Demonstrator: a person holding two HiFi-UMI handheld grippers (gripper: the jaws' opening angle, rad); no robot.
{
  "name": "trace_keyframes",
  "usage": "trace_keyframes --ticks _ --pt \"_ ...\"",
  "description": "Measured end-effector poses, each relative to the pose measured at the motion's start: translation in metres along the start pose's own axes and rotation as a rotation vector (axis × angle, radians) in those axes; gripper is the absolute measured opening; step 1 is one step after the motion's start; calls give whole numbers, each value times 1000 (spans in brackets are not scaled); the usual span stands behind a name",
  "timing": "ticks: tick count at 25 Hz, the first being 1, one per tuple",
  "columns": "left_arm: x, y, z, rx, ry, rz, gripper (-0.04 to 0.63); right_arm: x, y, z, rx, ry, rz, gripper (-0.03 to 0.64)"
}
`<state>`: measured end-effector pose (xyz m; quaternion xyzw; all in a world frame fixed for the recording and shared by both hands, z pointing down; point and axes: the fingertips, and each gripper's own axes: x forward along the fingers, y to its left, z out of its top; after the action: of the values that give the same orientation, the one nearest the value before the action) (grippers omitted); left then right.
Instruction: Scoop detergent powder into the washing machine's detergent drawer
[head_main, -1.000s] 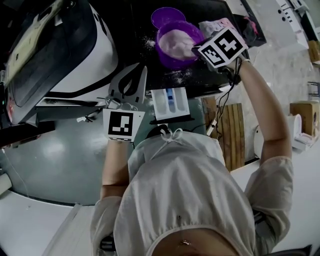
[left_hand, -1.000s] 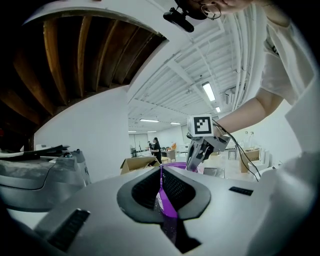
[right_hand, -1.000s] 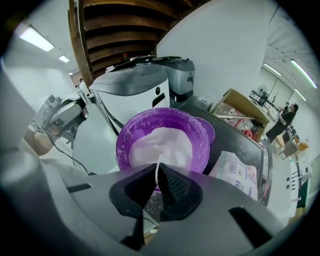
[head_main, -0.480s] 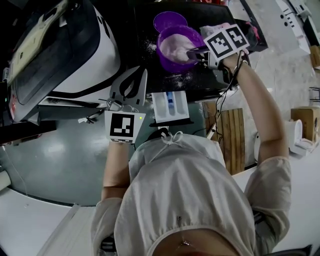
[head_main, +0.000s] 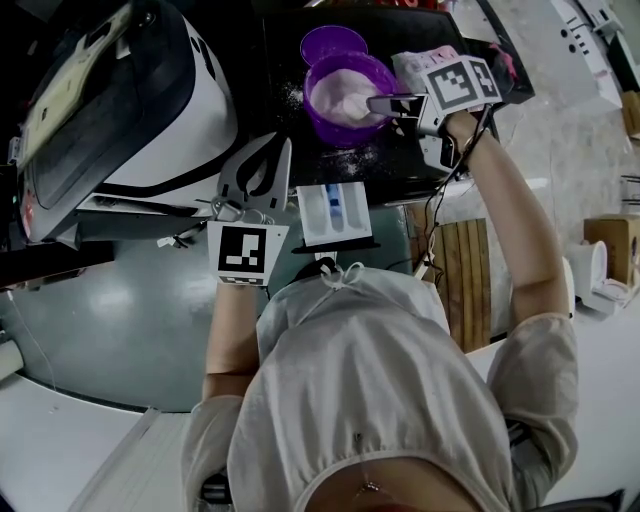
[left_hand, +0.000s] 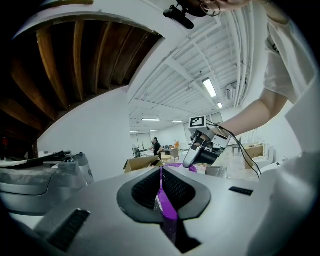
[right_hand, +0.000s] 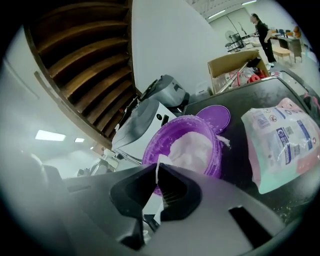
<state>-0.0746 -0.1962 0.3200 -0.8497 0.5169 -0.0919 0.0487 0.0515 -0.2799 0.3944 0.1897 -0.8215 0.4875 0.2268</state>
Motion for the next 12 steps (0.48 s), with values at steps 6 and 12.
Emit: trace_keyframes --ticks 6,12 --pt "-4 -12 7 2 32 9 29 -15 14 1 135 -83 132 11" --pt "-11 -22 18 8 4 28 29 -30 31 -10 198 -129 218 11"
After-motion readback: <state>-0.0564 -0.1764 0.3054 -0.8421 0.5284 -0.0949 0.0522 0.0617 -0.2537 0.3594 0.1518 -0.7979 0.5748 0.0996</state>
